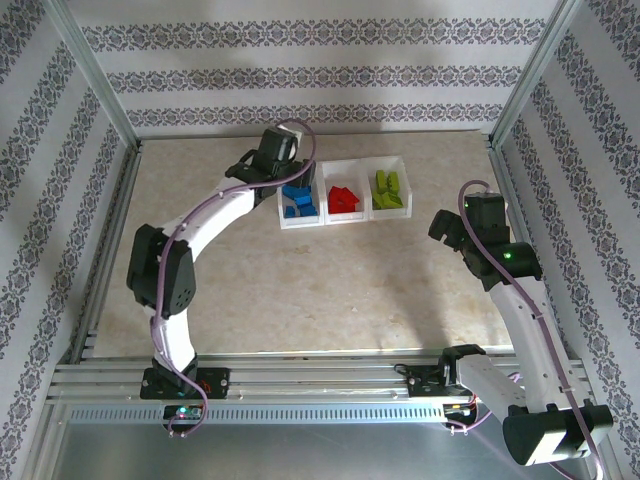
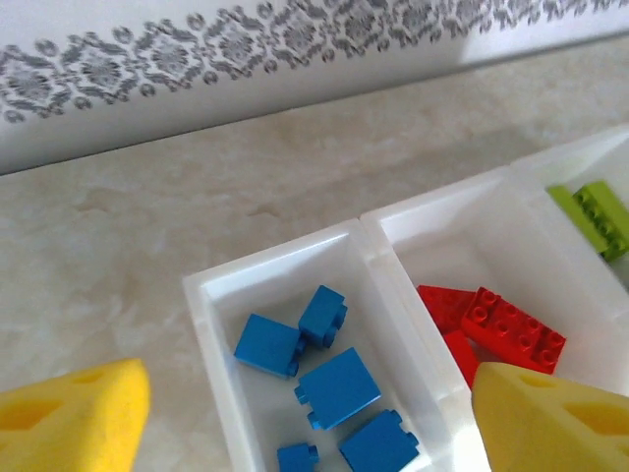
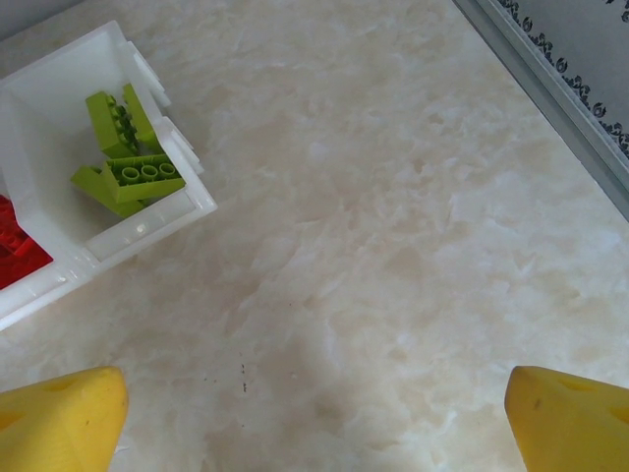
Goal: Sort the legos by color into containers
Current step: Place the lego in the container, then reset both arms
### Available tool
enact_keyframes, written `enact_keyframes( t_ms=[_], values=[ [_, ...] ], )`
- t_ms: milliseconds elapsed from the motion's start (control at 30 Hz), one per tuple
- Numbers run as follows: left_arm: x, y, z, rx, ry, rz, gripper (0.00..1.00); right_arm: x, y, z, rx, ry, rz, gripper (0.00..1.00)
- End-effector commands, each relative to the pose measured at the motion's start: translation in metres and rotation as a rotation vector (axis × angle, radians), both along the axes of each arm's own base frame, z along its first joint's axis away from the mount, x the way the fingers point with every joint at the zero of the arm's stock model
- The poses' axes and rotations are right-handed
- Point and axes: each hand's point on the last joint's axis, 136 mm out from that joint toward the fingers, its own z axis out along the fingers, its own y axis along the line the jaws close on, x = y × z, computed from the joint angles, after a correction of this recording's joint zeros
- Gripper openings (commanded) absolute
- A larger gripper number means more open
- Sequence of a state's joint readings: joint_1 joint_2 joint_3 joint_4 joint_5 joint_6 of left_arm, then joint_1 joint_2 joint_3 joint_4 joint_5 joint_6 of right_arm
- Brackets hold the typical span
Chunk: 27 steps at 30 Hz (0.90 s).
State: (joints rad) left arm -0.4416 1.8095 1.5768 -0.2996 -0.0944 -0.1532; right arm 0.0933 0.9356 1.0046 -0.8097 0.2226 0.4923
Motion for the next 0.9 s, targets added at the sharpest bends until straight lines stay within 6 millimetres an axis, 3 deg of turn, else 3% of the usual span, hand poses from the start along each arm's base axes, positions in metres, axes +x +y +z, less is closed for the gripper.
enact_keyframes(
  t_ms=[0,167,400,700,867],
  values=[
    [-0.006,0.033,0.015,-0.003,-0.035,0.087,0.95,0.000,-0.002,0.000,0.011,-0.017,-0.013,0.98],
    [-0.028,0.067,0.030,-0.009,-0.078,0.166,1.00,0.000,-0.001,0.000,0.012,-0.019,-0.013,0.98],
    [-0.068,0.118,0.033,-0.030,-0.134,0.285,1.00,0.002,-0.001,-0.006,0.014,-0.017,-0.016,0.98],
    [-0.129,0.177,0.003,-0.003,-0.147,0.438,1.00,0.004,-0.006,-0.009,-0.013,-0.035,-0.032,0.98],
    [-0.156,0.208,-0.024,0.035,-0.135,0.514,1.00,0.009,-0.009,-0.014,-0.036,-0.064,-0.032,0.98]
  ],
)
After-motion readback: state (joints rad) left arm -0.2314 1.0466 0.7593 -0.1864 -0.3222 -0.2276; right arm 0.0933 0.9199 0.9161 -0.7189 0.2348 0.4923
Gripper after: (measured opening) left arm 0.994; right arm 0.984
